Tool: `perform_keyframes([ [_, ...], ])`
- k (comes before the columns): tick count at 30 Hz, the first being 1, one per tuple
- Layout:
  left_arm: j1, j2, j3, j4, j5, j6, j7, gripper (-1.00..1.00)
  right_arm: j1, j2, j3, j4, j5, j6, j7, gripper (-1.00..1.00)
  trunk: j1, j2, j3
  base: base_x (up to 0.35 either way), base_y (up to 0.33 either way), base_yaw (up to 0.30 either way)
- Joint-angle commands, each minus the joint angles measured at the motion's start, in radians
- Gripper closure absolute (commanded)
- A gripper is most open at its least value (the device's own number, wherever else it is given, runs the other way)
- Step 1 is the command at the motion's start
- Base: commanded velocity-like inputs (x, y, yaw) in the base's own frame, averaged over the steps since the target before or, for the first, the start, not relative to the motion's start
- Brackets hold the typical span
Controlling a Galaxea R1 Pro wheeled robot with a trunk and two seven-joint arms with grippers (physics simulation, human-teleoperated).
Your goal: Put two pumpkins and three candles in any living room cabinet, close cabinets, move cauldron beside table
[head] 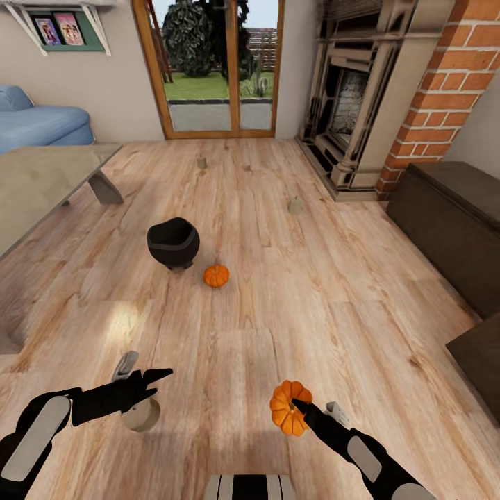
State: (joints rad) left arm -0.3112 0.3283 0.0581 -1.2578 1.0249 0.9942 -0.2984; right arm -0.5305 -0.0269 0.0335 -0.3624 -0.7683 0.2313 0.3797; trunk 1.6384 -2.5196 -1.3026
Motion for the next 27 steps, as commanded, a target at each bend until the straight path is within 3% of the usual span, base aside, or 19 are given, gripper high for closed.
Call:
perform_keyframes([
  [1, 0.000, 0.000, 0.002, 0.000, -0.008, 0.004, -0.009, -1.00, 0.000, -0.001, 0.004, 0.000, -0.009, 0.005, 0.001, 1.00, -0.001, 0.000, 0.004, 0.000, 0.000, -0.225],
  [27, 0.000, 0.001, 0.000, -0.001, -0.007, 0.003, -0.010, -1.00, 0.000, 0.001, 0.005, -0.001, -0.009, 0.006, 0.001, 1.00, -0.012, 0.006, 0.104, 0.000, 0.000, -0.047],
])
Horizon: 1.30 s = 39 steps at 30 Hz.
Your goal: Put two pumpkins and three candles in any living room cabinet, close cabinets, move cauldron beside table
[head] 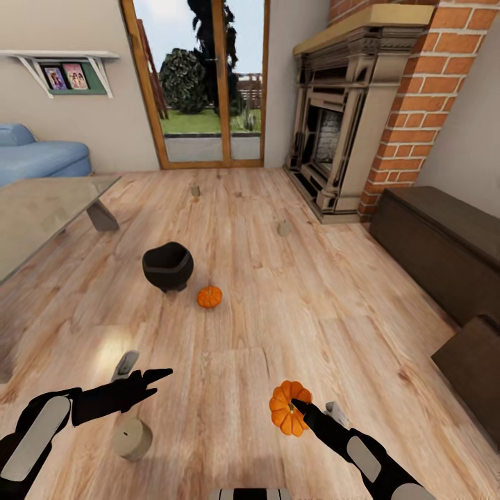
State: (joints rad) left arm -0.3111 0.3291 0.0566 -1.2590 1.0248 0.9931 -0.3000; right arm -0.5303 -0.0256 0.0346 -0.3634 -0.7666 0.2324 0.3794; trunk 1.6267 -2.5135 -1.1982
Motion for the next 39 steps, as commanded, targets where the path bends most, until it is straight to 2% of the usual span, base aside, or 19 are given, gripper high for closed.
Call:
perform_keyframes([
  [1, 0.000, 0.000, 0.002, 0.000, -0.007, 0.004, -0.009, -1.00, 0.000, -0.001, 0.004, 0.000, -0.011, 0.005, 0.001, 1.00, 0.000, 0.000, 0.000, 0.000, 0.000, -0.226],
  [11, 0.001, 0.001, 0.002, -0.005, -0.009, 0.004, -0.011, -1.00, 0.000, 0.000, 0.004, 0.000, -0.011, 0.002, 0.001, 1.00, 0.000, 0.000, 0.001, 0.053, -0.006, -0.072],
  [31, 0.001, -0.001, 0.002, 0.000, -0.008, 0.004, -0.011, -1.00, 0.000, 0.000, 0.004, 0.000, -0.010, -0.004, -0.001, 1.00, 0.000, 0.000, 0.002, 0.265, -0.181, 0.002],
  [39, 0.001, -0.001, 0.002, 0.000, -0.008, 0.004, -0.011, -1.00, 0.000, 0.000, 0.004, 0.000, -0.010, -0.005, -0.002, 1.00, 0.000, 0.000, 0.011, 0.282, -0.147, 0.179],
])
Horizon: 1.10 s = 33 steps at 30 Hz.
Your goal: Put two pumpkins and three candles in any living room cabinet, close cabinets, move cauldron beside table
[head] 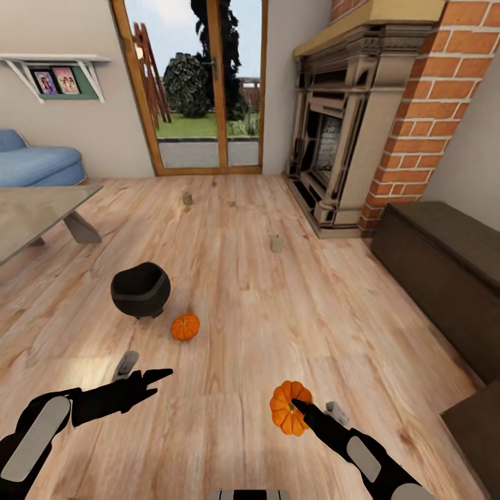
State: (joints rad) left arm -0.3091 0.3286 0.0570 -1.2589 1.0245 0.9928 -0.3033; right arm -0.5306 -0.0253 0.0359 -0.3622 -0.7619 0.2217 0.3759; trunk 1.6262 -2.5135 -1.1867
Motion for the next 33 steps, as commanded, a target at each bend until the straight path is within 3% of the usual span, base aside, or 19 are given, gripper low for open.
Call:
perform_keyframes([
  [1, -0.001, 0.000, 0.001, 0.001, -0.007, 0.004, -0.008, -1.00, 0.000, -0.001, 0.003, -0.001, -0.014, 0.006, 0.002, 1.00, 0.000, 0.000, 0.000, 0.320, -0.040, 0.218],
  [27, -0.001, 0.000, 0.001, 0.001, -0.007, 0.004, -0.008, -1.00, 0.000, -0.001, 0.004, -0.001, -0.014, 0.005, 0.003, 1.00, 0.000, 0.000, 0.004, 0.334, 0.009, 0.029],
  [33, -0.001, 0.000, 0.001, 0.001, -0.007, 0.004, -0.008, -1.00, 0.000, -0.001, 0.004, -0.001, -0.014, 0.005, 0.003, 1.00, 0.000, 0.000, 0.004, 0.335, 0.100, 0.201],
])
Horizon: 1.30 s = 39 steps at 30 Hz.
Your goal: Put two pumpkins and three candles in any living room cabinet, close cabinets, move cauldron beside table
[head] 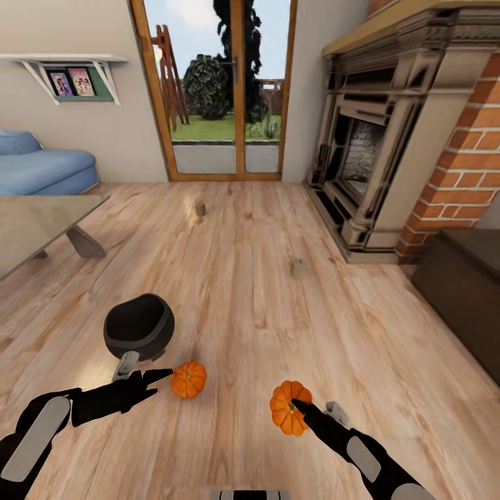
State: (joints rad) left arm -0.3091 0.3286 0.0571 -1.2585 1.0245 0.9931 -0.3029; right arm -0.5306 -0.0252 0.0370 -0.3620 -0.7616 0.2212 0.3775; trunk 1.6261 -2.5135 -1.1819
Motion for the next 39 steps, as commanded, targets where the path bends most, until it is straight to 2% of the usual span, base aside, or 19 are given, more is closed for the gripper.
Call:
perform_keyframes([
  [1, -0.001, 0.000, 0.001, 0.001, -0.007, 0.004, -0.008, -1.00, 0.000, -0.001, 0.003, -0.002, -0.015, 0.006, 0.001, 1.00, 0.000, 0.000, -0.001, 0.335, 0.090, 0.276],
  [8, -0.001, 0.000, 0.001, 0.001, -0.007, 0.004, -0.008, -1.00, 0.000, -0.002, 0.003, -0.002, -0.015, 0.007, 0.002, 1.00, 0.000, 0.000, -0.001, 0.293, 0.034, 0.243],
  [16, -0.001, 0.000, 0.001, 0.001, -0.007, 0.004, -0.010, -1.00, 0.000, -0.003, 0.003, -0.002, -0.015, 0.009, 0.003, 1.00, 0.000, 0.000, -0.001, 0.034, 0.001, 0.020],
  [21, -0.001, 0.000, 0.000, 0.001, -0.007, 0.004, -0.010, -1.00, 0.000, -0.006, 0.001, -0.007, -0.016, 0.015, 0.011, 1.00, 0.003, -0.001, -0.020, 0.001, 0.000, 0.000],
  [26, -0.001, 0.000, 0.000, 0.001, -0.009, 0.004, -0.012, -1.00, 0.000, -0.008, 0.001, -0.105, -0.016, 0.037, 0.060, 1.00, 0.005, -0.003, -0.039, 0.000, 0.000, 0.000],
  [30, -0.001, 0.000, 0.000, 0.001, -0.009, 0.004, -0.013, -1.00, 0.000, -0.008, -0.001, -0.236, -0.019, 0.126, 0.070, 1.00, 0.007, -0.004, -0.055, 0.000, 0.000, 0.000],
  [34, -0.001, -0.001, -0.001, 0.001, -0.009, 0.004, -0.020, -1.00, 0.000, -0.007, -0.003, -0.288, -0.050, 0.167, 0.072, 1.00, 0.009, -0.004, -0.070, 0.000, 0.000, 0.000],
  [36, -0.001, 0.000, -0.001, 0.001, -0.009, 0.003, -0.058, -1.00, 0.000, -0.008, -0.003, -0.299, -0.068, 0.181, 0.073, 1.00, 0.009, -0.005, -0.078, 0.000, 0.000, 0.000],
  [39, -0.001, 0.002, 0.000, 0.015, -0.017, 0.001, -0.148, -1.00, 0.000, -0.008, -0.003, -0.364, -0.085, 0.259, 0.071, 1.00, 0.011, -0.006, -0.090, 0.000, 0.000, 0.000],
])
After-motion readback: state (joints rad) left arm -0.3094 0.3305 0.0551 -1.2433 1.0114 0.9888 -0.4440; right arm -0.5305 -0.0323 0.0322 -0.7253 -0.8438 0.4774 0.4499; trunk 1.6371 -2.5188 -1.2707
